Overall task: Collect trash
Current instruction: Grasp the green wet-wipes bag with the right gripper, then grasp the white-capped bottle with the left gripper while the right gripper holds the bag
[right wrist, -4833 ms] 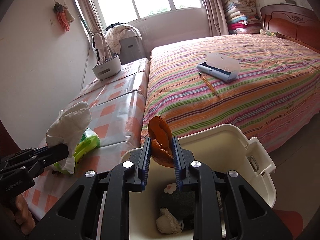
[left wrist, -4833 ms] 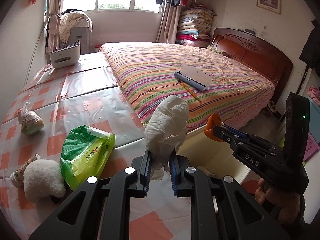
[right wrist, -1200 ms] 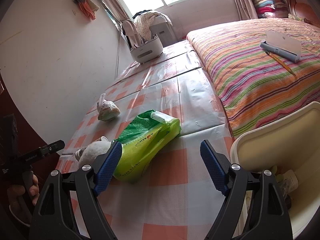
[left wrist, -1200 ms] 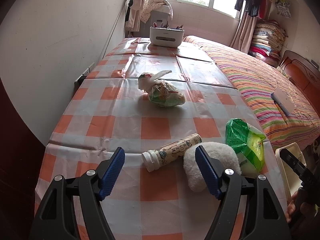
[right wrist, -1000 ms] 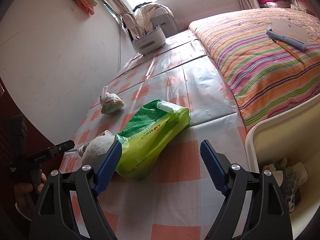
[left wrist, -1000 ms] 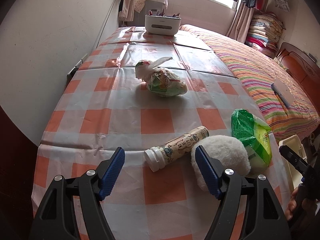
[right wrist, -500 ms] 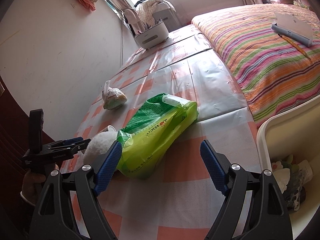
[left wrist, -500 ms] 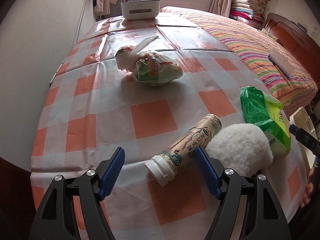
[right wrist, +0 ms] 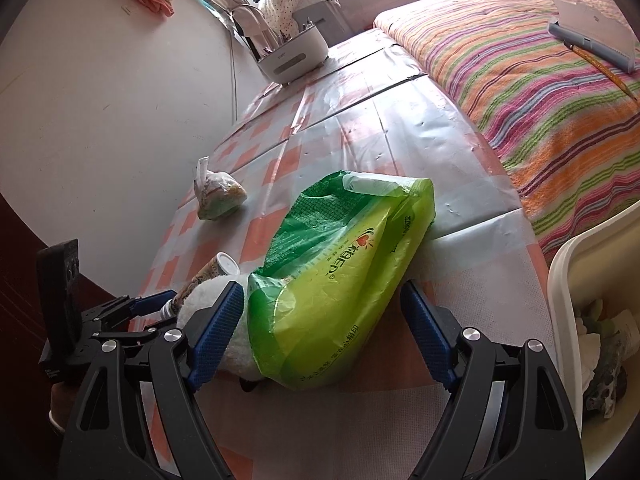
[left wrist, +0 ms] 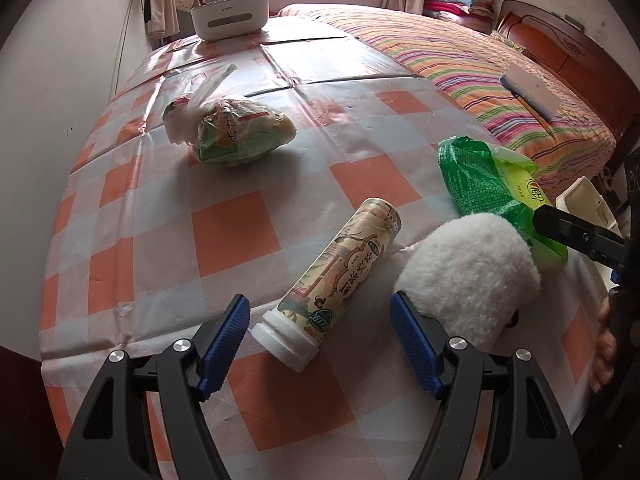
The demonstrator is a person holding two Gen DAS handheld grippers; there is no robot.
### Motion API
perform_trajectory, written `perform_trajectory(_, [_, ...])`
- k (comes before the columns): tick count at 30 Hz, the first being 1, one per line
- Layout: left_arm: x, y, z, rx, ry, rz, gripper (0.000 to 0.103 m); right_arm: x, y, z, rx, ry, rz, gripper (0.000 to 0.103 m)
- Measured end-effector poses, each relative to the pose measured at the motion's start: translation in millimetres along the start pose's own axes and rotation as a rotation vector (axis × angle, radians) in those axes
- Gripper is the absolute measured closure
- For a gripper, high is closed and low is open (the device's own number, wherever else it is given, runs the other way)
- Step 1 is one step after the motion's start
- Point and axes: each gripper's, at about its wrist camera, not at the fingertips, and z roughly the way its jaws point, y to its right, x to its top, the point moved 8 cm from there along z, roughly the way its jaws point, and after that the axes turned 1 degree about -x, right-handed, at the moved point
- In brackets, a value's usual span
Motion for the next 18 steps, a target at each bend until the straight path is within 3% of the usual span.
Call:
perform_trajectory(2, [-1.7, 9.7, -0.4, -0.021, -0.008, 0.022, 0.033, 0.3, 1.3, 3.1, 0.004, -0.013, 0.010, 0.025])
perform_trajectory(7, [-7.9, 24.6, 1.3, -0.060, -0.029, 0.052, 0.033, 0.3, 1.6, 7.1, 0.015, -0.029, 0.010, 0.045])
perform_trajectory(12, [-4.5, 18.8, -0.5, -0.101, -0.018, -0.023, 0.033, 0.7, -0.3, 7.1, 0.022, -0.026, -0.002, 0.058])
perform_trajectory(18, [2.8, 3.1, 0.1, -0.109, -0.002, -0.120, 0.033, 0.7, -3.0, 6.4, 0.036, -0.021, -0.008, 0.067])
